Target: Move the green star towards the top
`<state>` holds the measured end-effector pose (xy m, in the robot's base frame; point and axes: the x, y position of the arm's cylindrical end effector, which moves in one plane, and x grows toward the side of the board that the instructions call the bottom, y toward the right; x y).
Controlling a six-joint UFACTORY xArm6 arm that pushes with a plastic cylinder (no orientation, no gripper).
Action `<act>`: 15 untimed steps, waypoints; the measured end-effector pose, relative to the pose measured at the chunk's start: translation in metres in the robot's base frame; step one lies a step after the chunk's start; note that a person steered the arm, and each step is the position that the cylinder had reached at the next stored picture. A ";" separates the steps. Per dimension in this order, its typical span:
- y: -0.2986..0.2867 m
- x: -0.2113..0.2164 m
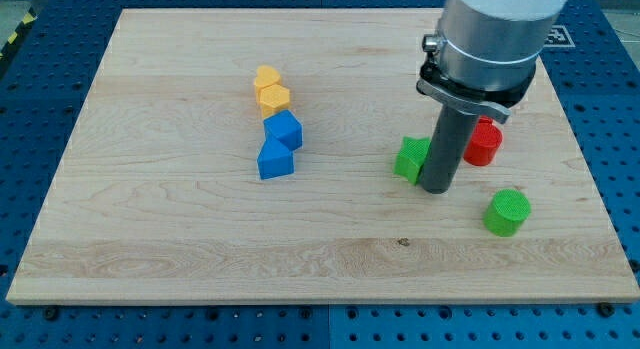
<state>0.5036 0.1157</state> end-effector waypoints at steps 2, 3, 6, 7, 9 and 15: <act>0.012 0.000; -0.002 0.000; -0.013 -0.043; -0.013 -0.043; -0.018 -0.044; -0.035 -0.079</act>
<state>0.4242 0.0807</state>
